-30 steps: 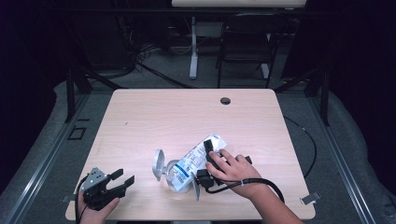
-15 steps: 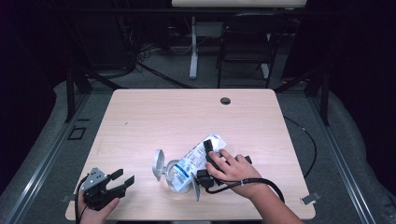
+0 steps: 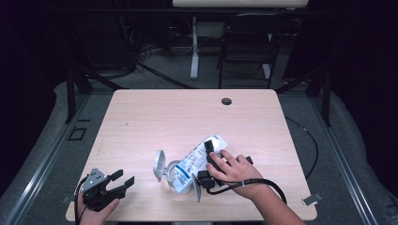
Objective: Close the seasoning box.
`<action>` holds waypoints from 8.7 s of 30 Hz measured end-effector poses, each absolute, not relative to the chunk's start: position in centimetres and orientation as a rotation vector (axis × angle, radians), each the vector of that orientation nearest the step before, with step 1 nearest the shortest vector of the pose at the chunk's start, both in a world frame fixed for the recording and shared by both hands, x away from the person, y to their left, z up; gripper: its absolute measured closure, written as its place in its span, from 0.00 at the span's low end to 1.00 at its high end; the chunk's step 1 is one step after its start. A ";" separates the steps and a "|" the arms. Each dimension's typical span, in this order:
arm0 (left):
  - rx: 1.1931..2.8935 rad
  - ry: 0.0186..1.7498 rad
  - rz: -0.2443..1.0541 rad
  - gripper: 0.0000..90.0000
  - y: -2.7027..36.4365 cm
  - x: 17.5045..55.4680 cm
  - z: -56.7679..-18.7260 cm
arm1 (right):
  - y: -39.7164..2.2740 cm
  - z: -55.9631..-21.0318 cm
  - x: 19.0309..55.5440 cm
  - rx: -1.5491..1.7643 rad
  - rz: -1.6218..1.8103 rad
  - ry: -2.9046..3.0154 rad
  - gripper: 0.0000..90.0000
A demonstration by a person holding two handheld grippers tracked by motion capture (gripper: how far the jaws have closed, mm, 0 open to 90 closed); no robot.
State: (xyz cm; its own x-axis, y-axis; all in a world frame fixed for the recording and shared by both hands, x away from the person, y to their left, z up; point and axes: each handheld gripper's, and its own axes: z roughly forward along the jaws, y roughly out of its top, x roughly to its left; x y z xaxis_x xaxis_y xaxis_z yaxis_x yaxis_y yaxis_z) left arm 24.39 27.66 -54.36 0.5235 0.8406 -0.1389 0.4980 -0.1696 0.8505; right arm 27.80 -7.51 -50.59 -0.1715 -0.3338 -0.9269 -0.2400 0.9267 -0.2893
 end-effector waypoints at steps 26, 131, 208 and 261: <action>1.825 1.110 0.456 0.48 27.6 24.5 -54.4 | -7.5 -50.6 27.8 -0.446 -0.087 1.759 0.58; 1.814 1.112 0.451 0.48 27.5 24.6 -54.9 | -7.1 -49.9 27.5 -0.512 -0.122 1.761 0.63; 1.817 1.115 0.450 0.48 27.6 24.6 -54.8 | -6.8 -49.6 27.3 -0.548 -0.123 1.737 0.71; 1.807 1.117 0.457 0.48 27.5 24.6 -54.8 | -6.9 -49.3 27.2 -0.562 -0.120 1.704 0.72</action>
State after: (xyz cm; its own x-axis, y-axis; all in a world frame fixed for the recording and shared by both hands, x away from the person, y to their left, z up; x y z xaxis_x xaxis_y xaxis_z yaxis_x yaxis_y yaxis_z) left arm 24.60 27.49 -54.82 0.5169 0.8428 -0.1500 0.4965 -0.1524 0.8546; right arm 27.21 -6.87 -49.30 -0.1063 -0.4280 -0.8975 -0.2978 0.8749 -0.3820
